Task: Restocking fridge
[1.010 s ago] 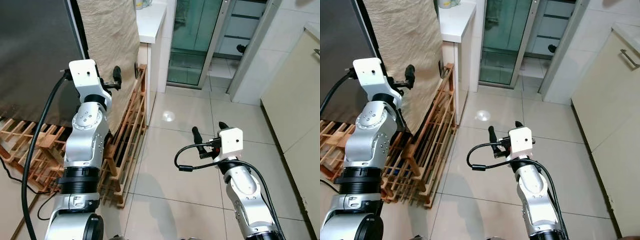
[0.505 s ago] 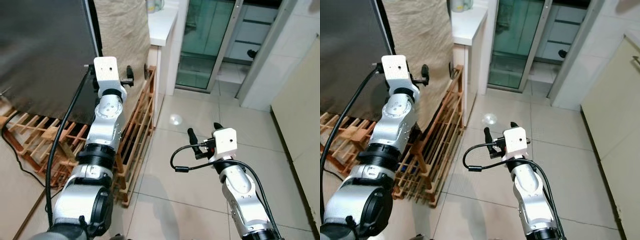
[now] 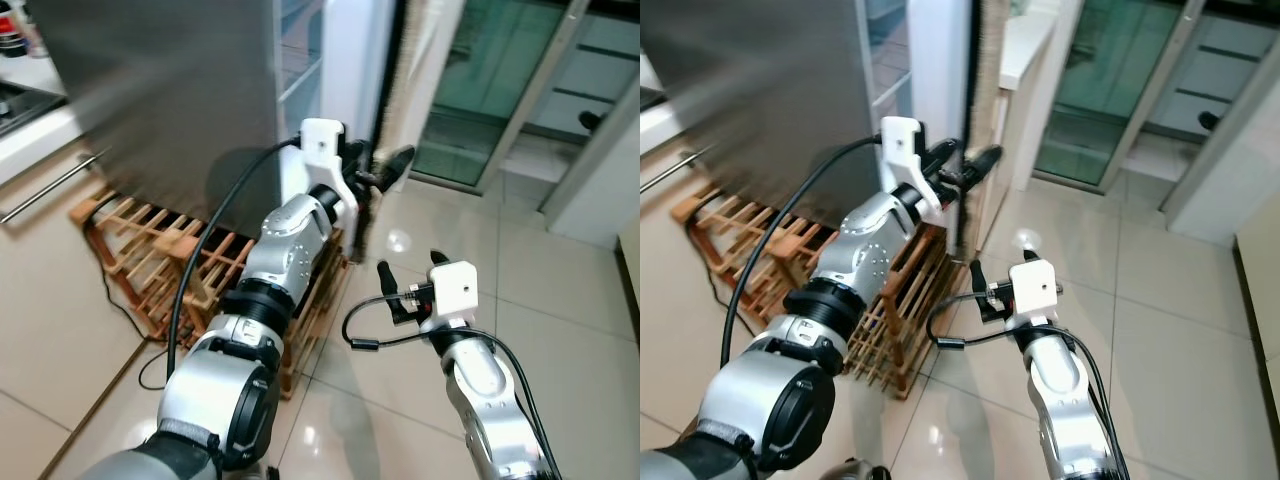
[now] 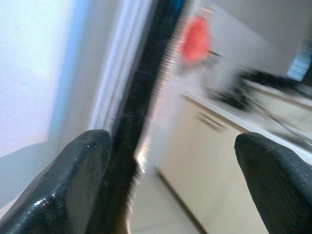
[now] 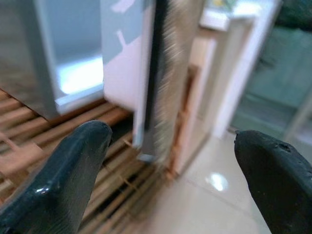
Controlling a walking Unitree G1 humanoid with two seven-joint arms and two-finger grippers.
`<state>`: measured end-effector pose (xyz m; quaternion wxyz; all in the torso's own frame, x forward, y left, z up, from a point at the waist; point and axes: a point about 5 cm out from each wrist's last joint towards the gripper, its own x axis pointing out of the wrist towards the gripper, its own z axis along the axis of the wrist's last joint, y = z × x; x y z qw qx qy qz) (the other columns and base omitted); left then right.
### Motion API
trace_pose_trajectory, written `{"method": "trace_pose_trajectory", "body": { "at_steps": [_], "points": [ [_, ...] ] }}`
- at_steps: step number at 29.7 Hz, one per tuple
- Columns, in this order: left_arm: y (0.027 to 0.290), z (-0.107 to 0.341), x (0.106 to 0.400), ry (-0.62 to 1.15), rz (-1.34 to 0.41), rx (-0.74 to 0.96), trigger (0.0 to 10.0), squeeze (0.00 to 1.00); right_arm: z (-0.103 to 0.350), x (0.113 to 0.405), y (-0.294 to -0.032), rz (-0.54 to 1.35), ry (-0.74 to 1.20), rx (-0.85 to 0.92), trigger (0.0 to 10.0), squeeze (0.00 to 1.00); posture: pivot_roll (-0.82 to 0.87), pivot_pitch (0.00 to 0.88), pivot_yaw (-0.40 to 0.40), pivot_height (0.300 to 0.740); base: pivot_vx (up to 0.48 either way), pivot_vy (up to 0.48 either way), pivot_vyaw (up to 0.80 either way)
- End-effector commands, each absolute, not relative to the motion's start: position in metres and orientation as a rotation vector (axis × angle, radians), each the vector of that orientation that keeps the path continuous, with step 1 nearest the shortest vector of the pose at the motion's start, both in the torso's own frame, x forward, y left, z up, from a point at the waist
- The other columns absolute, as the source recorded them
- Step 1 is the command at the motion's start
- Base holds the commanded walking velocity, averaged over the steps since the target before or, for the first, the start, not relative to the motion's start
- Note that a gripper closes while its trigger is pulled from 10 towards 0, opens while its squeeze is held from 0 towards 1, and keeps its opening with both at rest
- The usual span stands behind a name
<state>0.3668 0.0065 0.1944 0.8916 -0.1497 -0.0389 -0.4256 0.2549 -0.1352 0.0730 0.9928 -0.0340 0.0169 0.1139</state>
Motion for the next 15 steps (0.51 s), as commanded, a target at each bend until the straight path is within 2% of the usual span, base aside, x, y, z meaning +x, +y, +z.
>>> {"method": "trace_pose_trajectory", "body": {
  "at_steps": [1, 2, 5, 6, 7, 10, 12, 13, 14, 15],
  "points": [
    [-0.091, 0.224, 0.320, -0.139, -1.182, -0.416, 10.0, 0.00, 0.078, 0.255, -0.139, 0.209, 0.024, -0.077, 10.0, 0.26, -0.22, 0.000, 0.042, 0.740, 0.000, 0.000, 0.00],
    [-0.091, 0.224, 0.320, -0.139, -1.182, -0.416, 10.0, 0.00, 0.078, 0.255, -0.139, 0.209, 0.024, -0.077, 10.0, 0.26, -0.22, 0.000, 0.042, 0.740, 0.000, 0.000, 0.00],
    [-0.064, 0.216, 0.335, -0.158, -1.072, -0.382, 10.0, 0.00, 0.079, 0.255, -0.139, 0.201, 0.019, -0.079, 10.0, 0.26, -0.21, 0.000, 0.034, 0.740, 0.000, 0.000, 0.00],
    [-0.031, 0.204, 0.349, -0.160, -0.958, -0.358, 10.0, 0.00, 0.080, 0.257, -0.142, 0.190, 0.018, -0.076, 10.0, 0.26, -0.20, 0.000, 0.032, 0.740, 0.000, 0.000, 0.00],
    [-0.031, 0.204, 0.349, -0.160, -0.958, -0.358, 10.0, 0.00, 0.080, 0.257, -0.142, 0.190, 0.018, -0.076, 10.0, 0.26, -0.20, 0.000, 0.032, 0.740, 0.000, 0.000, 0.00],
    [0.024, 0.187, 0.361, -0.159, -0.807, -0.303, 10.0, 0.00, 0.080, 0.259, -0.145, 0.185, 0.022, -0.073, 10.0, 0.26, -0.18, 0.000, 0.021, 0.740, 0.000, 0.000, 0.00],
    [0.084, 0.180, 0.363, -0.177, -0.661, -0.261, 10.0, 0.00, 0.080, 0.263, -0.148, 0.178, 0.028, -0.062, 10.0, 0.25, -0.16, 0.000, 0.015, 0.740, 0.000, 0.000, 0.00],
    [0.084, 0.180, 0.363, -0.177, -0.661, -0.261, 10.0, 0.00, 0.080, 0.263, -0.148, 0.178, 0.028, -0.062, 10.0, 0.25, -0.16, 0.000, 0.015, 0.740, 0.000, 0.000, 0.00],
    [0.132, 0.177, 0.356, -0.194, -0.571, -0.201, 10.0, 0.00, 0.080, 0.266, -0.149, 0.176, 0.029, -0.059, 10.0, 0.26, -0.13, 0.000, 0.001, 0.740, 0.000, 0.000, 0.00],
    [0.155, 0.173, 0.348, -0.191, -0.530, -0.159, 10.0, 0.00, 0.081, 0.268, -0.150, 0.179, 0.026, -0.063, 10.0, 0.25, -0.12, 0.000, -0.004, 0.740, 0.000, 0.000, 0.00]
  ]
}}
